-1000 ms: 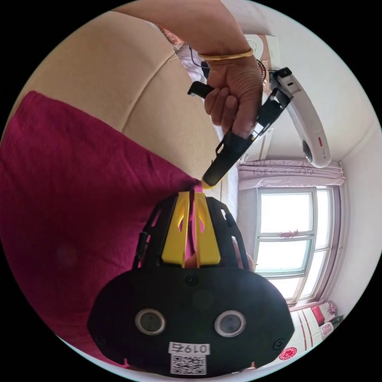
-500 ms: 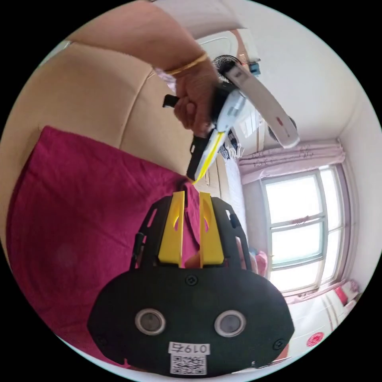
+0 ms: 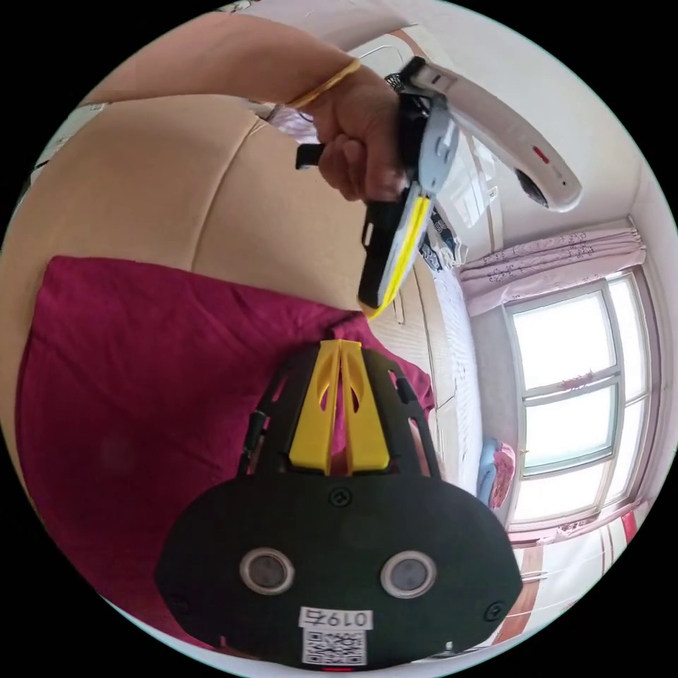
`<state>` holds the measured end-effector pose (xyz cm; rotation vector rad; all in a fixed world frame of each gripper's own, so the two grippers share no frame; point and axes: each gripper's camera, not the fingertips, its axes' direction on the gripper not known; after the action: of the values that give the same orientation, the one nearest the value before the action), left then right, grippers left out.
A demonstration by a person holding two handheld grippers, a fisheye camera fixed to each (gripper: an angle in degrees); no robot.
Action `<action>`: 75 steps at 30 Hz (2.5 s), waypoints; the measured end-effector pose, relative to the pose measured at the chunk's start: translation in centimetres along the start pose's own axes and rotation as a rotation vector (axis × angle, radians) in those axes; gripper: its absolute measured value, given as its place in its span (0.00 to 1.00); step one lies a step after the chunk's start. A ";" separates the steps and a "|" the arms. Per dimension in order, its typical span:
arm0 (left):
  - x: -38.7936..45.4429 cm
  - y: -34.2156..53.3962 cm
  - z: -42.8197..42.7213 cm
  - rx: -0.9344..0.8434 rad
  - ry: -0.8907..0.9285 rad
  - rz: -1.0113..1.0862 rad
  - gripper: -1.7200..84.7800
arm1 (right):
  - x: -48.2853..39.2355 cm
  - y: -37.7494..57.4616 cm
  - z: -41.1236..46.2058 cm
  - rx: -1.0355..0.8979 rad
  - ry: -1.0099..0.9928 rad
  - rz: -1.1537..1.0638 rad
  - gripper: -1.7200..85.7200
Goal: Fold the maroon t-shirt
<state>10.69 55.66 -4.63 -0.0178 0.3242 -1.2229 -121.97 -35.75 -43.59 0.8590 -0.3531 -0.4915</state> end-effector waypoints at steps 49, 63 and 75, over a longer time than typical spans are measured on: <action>-20.7 -14.4 25.7 -0.099 0.257 -0.598 0.03 | 22.9 1.2 -11.8 0.009 0.008 0.053 0.01; -18.0 -14.9 25.9 -0.087 0.180 -0.577 0.03 | 58.7 16.3 -6.4 -0.056 -0.365 0.830 0.01; -16.6 -13.7 25.8 -0.005 0.162 -0.529 0.03 | 77.6 19.1 3.1 -0.169 -0.702 1.121 0.09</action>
<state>-0.34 62.12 26.47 -0.0089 0.4827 -1.7530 -53.74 -69.39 -18.94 0.1951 -1.3163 0.2563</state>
